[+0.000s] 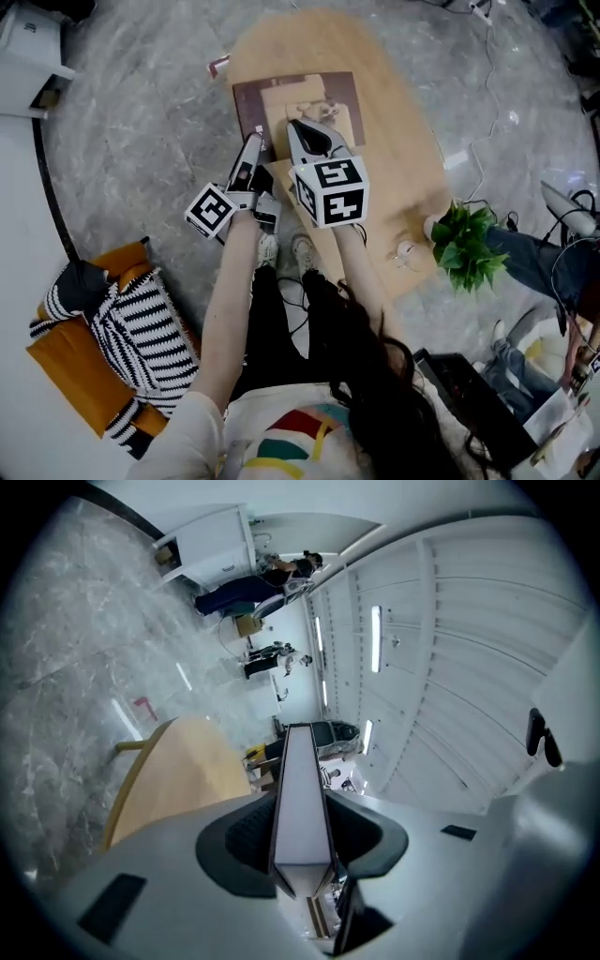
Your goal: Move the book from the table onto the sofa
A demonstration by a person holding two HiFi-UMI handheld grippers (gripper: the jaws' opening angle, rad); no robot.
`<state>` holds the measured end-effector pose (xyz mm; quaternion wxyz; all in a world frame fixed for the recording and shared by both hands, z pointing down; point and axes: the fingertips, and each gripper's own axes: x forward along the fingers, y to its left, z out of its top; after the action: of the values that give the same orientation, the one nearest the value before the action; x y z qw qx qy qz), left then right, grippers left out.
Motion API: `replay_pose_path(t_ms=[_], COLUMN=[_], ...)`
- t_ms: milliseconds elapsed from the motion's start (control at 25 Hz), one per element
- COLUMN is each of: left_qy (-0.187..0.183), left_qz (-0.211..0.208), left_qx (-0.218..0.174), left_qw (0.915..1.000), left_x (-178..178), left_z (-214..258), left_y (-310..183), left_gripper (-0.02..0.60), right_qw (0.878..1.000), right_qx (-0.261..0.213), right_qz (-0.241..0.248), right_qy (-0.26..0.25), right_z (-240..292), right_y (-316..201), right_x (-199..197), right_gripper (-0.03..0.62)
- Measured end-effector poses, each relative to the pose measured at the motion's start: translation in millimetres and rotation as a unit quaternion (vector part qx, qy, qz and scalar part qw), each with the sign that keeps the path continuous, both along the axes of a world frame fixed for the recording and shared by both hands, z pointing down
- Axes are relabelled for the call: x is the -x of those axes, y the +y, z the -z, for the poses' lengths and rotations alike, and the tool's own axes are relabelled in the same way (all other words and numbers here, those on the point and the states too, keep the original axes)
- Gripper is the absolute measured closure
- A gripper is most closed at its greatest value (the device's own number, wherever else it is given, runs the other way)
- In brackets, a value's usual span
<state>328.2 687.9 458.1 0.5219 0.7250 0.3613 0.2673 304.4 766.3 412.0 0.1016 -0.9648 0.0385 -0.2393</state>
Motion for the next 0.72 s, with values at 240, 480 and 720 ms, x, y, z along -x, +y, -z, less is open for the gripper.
replay_pose_path(t_ms=[240,480,720], left_qy=[0.059,0.171,0.210], left_qz=[0.079,0.200,0.300], left_qx=[0.007,0.010,0.018], left_qw=[0.9951,0.9647,0.9303], left_x=[20.4,12.1,20.2], left_z=[136.9,276.2,338.0], left_y=[-40.3,-134.4,-243.5], left_gripper=[0.426,0.426,0.426], right_qw=[0.998,0.978,0.953], right_qx=[-0.007,0.025,0.025], right_qz=[0.011,0.107,0.204], right_qy=[0.066,0.178,0.223], right_z=[141.0,281.9,335.7], right_y=[-14.5,-105.3,-214.8], right_x=[13.8,-1.1,-7.5], right_gripper=[0.582,0.582,0.582])
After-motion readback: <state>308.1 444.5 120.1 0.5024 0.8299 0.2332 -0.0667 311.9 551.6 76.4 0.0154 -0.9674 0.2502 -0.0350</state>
